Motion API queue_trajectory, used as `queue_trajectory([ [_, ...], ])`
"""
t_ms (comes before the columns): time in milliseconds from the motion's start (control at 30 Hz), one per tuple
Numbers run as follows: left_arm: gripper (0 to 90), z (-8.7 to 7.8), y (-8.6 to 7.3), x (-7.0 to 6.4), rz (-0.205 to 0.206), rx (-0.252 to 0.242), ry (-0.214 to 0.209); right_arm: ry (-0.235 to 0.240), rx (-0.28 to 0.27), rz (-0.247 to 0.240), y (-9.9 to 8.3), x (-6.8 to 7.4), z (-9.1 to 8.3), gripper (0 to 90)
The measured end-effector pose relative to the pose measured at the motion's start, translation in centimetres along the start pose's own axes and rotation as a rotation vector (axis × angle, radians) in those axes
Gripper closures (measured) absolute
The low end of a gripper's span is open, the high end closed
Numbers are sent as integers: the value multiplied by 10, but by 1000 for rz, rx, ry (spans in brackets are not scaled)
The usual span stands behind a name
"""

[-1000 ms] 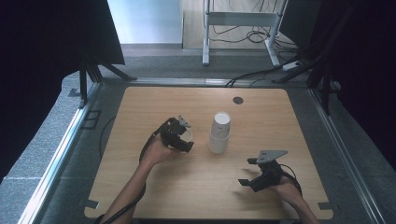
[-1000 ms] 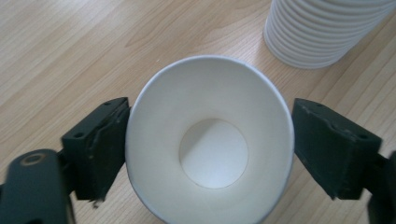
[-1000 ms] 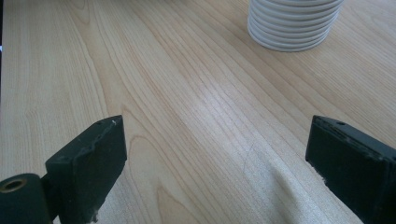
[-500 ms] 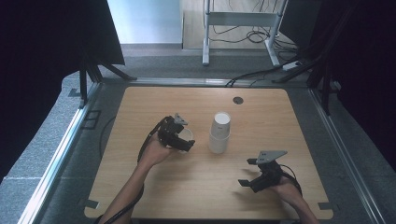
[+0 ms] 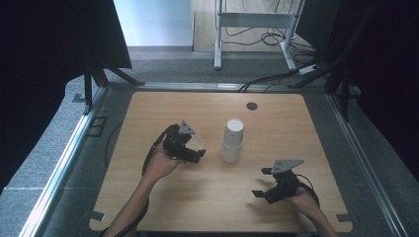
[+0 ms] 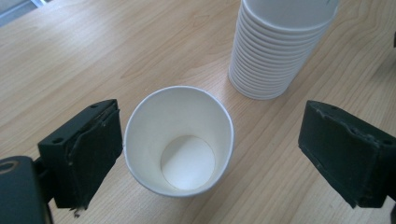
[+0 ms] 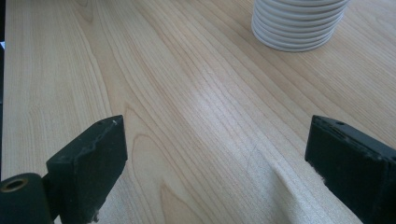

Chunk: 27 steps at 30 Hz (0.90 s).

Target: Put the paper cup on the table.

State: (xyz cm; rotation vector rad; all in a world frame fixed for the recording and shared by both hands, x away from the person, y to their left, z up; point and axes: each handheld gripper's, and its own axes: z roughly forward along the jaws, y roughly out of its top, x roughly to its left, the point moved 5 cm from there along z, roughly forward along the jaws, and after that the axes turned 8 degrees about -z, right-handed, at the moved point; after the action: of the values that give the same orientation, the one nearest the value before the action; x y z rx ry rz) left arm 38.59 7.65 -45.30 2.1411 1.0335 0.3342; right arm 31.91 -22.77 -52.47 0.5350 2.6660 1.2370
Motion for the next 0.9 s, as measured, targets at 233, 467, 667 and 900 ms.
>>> queue_trajectory([
  [233,50,-14,-5,-3,3,-37,1,-8,-2,2,1,0,-1,55],
  [467,25,-27,-12,-7,10,-86,0,-26,-32,18,4,-1,-5,45],
  [667,14,-37,-22,-10,-7,-122,-10,-63,-28,15,4,-2,-9,27],
  [900,26,-47,-36,-13,-44,-140,-38,-127,-8,41,2,-5,-14,1],
])
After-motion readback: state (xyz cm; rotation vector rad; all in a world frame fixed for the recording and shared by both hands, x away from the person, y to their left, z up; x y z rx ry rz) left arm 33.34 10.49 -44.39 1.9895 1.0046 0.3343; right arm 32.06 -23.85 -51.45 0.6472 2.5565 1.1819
